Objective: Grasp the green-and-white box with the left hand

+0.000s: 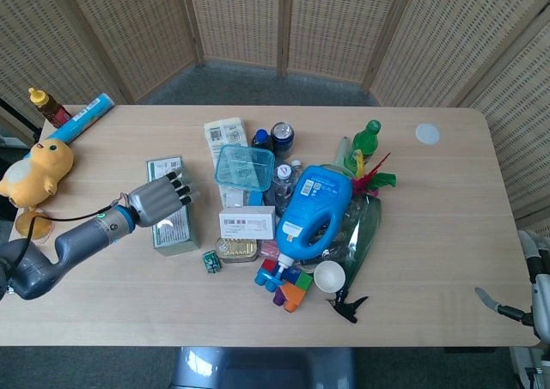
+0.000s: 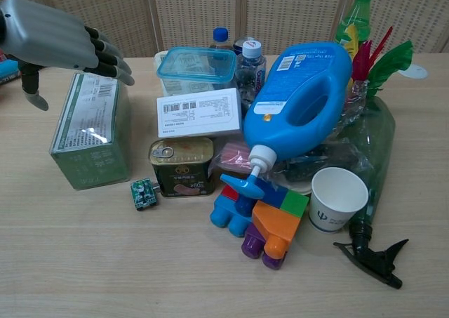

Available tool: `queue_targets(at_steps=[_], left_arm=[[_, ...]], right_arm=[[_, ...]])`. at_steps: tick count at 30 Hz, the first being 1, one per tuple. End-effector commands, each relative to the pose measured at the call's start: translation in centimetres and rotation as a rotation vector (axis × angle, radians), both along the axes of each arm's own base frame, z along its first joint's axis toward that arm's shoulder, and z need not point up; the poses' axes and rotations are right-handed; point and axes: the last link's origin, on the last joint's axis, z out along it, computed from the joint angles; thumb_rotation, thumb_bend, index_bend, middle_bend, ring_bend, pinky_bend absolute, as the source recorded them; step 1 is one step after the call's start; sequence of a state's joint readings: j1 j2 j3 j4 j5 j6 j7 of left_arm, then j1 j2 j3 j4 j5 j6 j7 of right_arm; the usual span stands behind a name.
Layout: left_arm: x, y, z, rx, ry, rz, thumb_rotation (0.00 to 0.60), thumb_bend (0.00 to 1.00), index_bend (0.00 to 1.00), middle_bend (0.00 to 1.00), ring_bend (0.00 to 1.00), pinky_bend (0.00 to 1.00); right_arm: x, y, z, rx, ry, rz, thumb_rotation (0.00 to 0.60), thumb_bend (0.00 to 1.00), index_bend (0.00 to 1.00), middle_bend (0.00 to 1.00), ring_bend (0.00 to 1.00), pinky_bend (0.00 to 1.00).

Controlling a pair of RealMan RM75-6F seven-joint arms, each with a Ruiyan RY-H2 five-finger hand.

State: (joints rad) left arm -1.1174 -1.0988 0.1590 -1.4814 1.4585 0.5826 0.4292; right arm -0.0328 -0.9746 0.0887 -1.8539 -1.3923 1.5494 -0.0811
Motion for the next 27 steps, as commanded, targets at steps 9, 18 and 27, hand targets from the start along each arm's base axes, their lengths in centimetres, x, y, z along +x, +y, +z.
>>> queue_targets(at_steps=[9,18,27], left_arm=[[-1.9,1.2,-2.1,-0.136,0.010,-0.029,0.527,0.00,0.00,0.00,0.00,0.00],[-3.8,1.2,-0.7,-0.146,0.008,-0.017,0.529,0.00,0.00,0.00,0.00,0.00],[-5.3,1.2,-0.5,-0.133,0.020,-0.021,0.519,0.00,0.00,0.00,0.00,0.00]], right_arm=[[-0.1,0.1,0.2,-0.002,-0.002,-0.010,0.384,0.00,0.00,0.00,0.00,0.00],[-0.2,0.0,-0.1,0.006,0.004,-0.016,0.379,0.00,0.00,0.00,0.00,0.00],[-0.1,0.0,-0.3,0.008,0.010,-0.013,0.380,0.00,0.00,0.00,0.00,0.00]])
